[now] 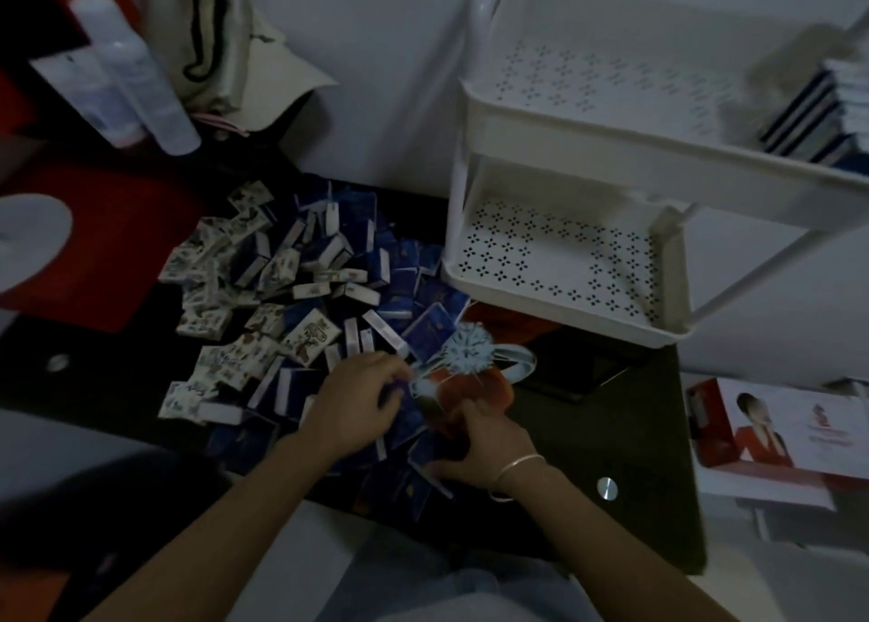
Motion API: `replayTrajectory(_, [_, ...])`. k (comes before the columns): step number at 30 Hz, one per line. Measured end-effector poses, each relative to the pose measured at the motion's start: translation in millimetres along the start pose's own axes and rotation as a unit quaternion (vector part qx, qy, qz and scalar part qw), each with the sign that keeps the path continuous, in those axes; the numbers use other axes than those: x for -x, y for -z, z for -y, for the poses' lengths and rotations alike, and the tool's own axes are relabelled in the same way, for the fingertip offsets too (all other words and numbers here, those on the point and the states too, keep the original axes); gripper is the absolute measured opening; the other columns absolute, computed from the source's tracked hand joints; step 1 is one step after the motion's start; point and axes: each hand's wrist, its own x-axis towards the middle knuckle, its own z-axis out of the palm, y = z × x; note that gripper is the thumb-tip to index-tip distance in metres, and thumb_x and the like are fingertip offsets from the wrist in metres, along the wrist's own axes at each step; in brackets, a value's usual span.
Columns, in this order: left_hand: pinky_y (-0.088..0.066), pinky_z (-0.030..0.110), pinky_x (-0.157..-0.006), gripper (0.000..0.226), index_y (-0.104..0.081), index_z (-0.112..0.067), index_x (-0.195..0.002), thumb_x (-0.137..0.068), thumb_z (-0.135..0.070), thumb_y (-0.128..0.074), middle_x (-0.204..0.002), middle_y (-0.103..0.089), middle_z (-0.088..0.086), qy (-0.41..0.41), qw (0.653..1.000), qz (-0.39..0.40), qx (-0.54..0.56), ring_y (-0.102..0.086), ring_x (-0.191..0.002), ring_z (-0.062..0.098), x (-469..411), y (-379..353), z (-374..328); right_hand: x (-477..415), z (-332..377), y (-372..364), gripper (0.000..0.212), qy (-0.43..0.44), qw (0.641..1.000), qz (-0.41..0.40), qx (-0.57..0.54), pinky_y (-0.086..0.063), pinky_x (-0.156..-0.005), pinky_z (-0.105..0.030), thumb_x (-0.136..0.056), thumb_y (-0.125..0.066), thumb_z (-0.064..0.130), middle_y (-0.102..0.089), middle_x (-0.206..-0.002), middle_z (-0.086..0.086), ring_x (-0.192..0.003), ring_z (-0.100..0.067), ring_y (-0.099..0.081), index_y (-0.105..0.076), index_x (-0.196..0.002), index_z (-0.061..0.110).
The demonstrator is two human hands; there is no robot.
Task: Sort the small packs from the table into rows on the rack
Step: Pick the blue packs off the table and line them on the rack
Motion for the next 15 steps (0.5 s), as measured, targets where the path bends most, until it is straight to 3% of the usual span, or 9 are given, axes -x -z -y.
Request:
replayTrajectory(2, [-0.045, 0.034, -0.083, 0.023, -0.064, -0.025, -0.102, -0.081, -0.033, -0.066, -0.099, -0.064, -0.006, -0.058, 0.991, 0.007, -0.12, -0.059, -0.095, 0.019, -1, -11, 5, 5, 0, -12, 0.079, 0.006, 0.997, -0.011, 0.081, -0.041, -0.086, -0.037, -0.058, -0.071, 0.068, -0.045, -0.118, -0.001, -0.11, -0.023, -0.045, -0.041, -0.114, 0.021])
replayTrajectory(4, [-0.043, 0.037, -0.084, 0.037, -0.064, -0.025, -0.103, -0.072, -0.044, -0.071, -0.098, -0.065, -0.004, -0.056, 0.977, 0.021, -0.203, -0.059, -0.095, 0.022, -4, -16, 9, 4, 0, -20, 0.078, -0.008, 0.993, -0.034, 0.116, -0.039, -0.088, -0.037, -0.062, -0.073, 0.061, -0.044, -0.122, -0.003, -0.115, -0.024, -0.042, -0.039, -0.118, 0.019])
replayTrajectory(8, [-0.034, 0.038, -0.096, 0.06, -0.052, -0.023, -0.126, -0.076, -0.051, -0.067, -0.118, -0.061, 0.0, -0.056, 0.953, 0.063, -0.291, -0.051, -0.112, 0.024, -13, -19, 6, -2, -7, -23, 0.067, -0.049, 0.991, -0.092, 0.089, -0.041, -0.089, -0.035, -0.071, -0.07, 0.052, -0.049, -0.124, -0.002, -0.116, -0.023, -0.046, -0.038, -0.122, 0.023])
replayTrajectory(10, [-0.03, 0.037, -0.096, 0.065, -0.045, -0.022, -0.133, -0.078, -0.051, -0.065, -0.126, -0.058, 0.002, -0.071, 0.944, 0.076, -0.313, -0.047, -0.116, 0.024, -20, -18, 4, -3, -12, -24, 0.072, -0.068, 0.99, -0.111, 0.06, -0.044, -0.091, -0.035, -0.072, -0.071, 0.047, -0.048, -0.129, -0.003, -0.115, -0.023, -0.049, -0.034, -0.129, 0.024])
replayTrajectory(13, [-0.031, 0.036, -0.095, 0.069, -0.044, -0.022, -0.136, -0.077, -0.052, -0.065, -0.128, -0.057, 0.002, -0.1, 0.938, 0.095, -0.317, -0.046, -0.118, 0.024, -32, -20, 4, -3, -22, -24, 0.095, -0.065, 0.991, -0.118, 0.009, -0.049, -0.092, -0.041, -0.07, -0.076, 0.038, -0.024, -0.152, -0.006, -0.118, -0.027, -0.051, -0.017, -0.144, 0.029])
replayTrajectory(15, [-0.032, 0.036, -0.094, 0.069, -0.045, -0.021, -0.135, -0.077, -0.054, -0.064, -0.125, -0.058, 0.003, -0.115, 0.931, 0.115, -0.327, -0.047, -0.117, 0.023, -39, -22, 6, -2, -26, -23, 0.099, -0.049, 0.992, -0.113, 0.025, -0.051, -0.092, -0.042, -0.071, -0.075, 0.036, -0.006, -0.157, -0.005, -0.121, -0.029, -0.049, -0.011, -0.146, 0.03])
